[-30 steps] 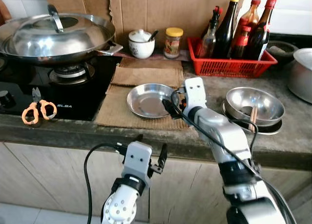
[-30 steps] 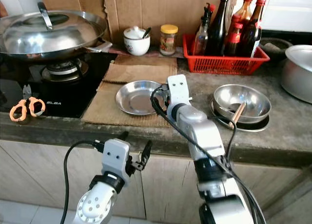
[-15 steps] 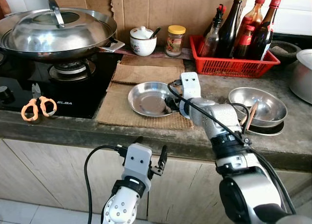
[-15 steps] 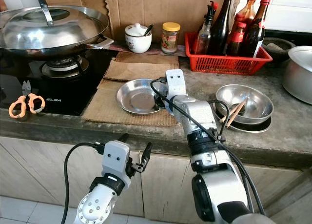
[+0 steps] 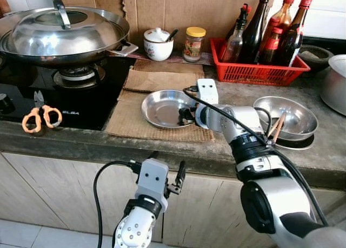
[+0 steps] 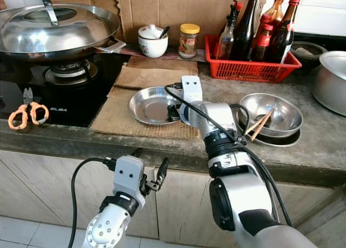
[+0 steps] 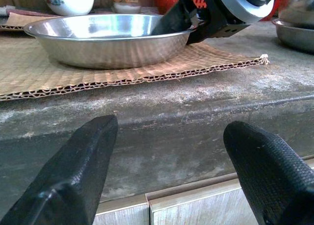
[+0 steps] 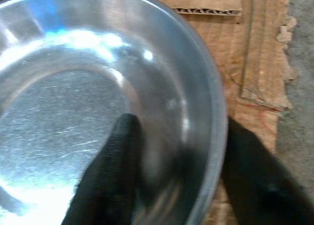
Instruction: Kitchen organization
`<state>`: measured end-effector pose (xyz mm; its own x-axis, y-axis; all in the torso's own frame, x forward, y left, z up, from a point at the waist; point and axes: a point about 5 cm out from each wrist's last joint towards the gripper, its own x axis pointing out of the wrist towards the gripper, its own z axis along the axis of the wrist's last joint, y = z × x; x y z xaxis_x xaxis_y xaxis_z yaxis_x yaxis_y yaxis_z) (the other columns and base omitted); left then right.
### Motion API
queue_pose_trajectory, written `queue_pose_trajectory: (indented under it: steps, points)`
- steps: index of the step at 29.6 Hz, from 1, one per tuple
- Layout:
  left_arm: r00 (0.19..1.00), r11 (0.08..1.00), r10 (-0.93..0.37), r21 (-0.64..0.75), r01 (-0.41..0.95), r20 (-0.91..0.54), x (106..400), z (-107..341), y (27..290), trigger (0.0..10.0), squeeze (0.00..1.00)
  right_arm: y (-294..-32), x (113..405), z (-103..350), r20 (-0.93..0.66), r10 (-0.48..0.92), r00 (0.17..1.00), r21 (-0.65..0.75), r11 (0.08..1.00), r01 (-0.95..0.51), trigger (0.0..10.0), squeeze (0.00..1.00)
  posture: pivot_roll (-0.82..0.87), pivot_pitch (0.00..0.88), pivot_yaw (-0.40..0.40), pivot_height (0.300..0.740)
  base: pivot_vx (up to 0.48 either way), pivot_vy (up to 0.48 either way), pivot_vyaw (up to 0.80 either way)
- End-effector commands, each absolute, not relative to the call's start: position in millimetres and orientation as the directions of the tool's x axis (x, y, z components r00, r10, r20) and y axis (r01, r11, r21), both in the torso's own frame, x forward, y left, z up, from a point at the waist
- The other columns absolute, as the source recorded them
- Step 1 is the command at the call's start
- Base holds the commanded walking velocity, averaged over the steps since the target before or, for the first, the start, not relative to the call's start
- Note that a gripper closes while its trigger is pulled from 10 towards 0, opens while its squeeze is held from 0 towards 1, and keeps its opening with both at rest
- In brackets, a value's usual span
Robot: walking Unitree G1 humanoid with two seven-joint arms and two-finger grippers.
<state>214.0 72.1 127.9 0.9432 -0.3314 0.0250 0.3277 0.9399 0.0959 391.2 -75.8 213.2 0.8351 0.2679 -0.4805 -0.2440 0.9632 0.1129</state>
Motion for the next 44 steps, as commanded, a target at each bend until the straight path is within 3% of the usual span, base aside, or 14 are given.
queue_pose_trajectory:
  steps: [1, 17, 22, 24, 28, 32, 38, 44]
  points:
    - [0.942, 0.94, -0.333, 0.092, 0.329, 0.033, 212, 132, 69, 10.0, 0.0, -69, 388, 203, -0.533, 0.291, 0.795, 0.121, 0.956, -0.269, 0.0, 0.0, 0.06, 0.063, -0.105, 0.74, 0.0, 0.0, 0.0]
    - [0.945, 0.943, -0.324, 0.09, 0.32, 0.035, 214, 132, 70, 10.0, 0.0, -75, 394, 211, -0.492, 0.259, 0.831, 0.121, 0.966, -0.229, 0.0, 0.0, 0.06, 0.066, -0.104, 0.74, 0.0, 0.0, 0.0]
    - [0.947, 0.945, -0.318, 0.089, 0.314, 0.036, 216, 132, 70, 10.0, 0.0, -81, 399, 253, -0.163, 0.281, 0.946, 0.384, 0.901, -0.202, 0.0, 0.0, 0.07, 0.062, -0.103, 0.74, 0.0, 0.0, 0.0]
    - [0.947, 0.945, -0.318, 0.089, 0.314, 0.036, 216, 132, 70, 10.0, 0.0, -81, 399, 253, -0.157, 0.281, 0.947, 0.388, 0.899, -0.203, 0.0, 0.0, 0.07, 0.062, -0.103, 0.74, 0.0, 0.0, 0.0]
    - [0.948, 0.946, -0.316, 0.09, 0.312, 0.038, 218, 132, 72, 10.0, 0.0, -96, 382, 269, 0.058, 0.224, 0.973, 0.534, 0.816, -0.219, 0.0, 0.0, 0.06, 0.059, -0.091, 0.74, 0.0, 0.0, 0.0]
    - [0.948, 0.946, -0.316, 0.091, 0.312, 0.038, 219, 132, 73, 10.0, 0.0, -98, 367, 268, 0.138, 0.206, 0.969, 0.539, 0.805, -0.248, 0.0, 0.0, 0.06, 0.056, -0.084, 0.74, 0.0, 0.0, 0.0]
    - [0.956, 0.956, -0.289, 0.07, 0.285, 0.047, 221, 133, 78, 10.0, 0.0, -114, 327, 261, 0.295, 0.107, 0.949, 0.378, 0.9, -0.219, 0.0, 0.0, 0.06, 0.045, -0.066, 0.74, 0.0, 0.0, 0.0]
    - [0.956, 0.956, -0.287, 0.075, 0.282, 0.063, 221, 134, 80, 10.0, 0.0, -126, 296, 239, 0.316, 0.061, 0.947, 0.301, 0.94, -0.161, 0.0, 0.0, 0.05, 0.035, -0.054, 0.74, 0.0, 0.0, 0.0]
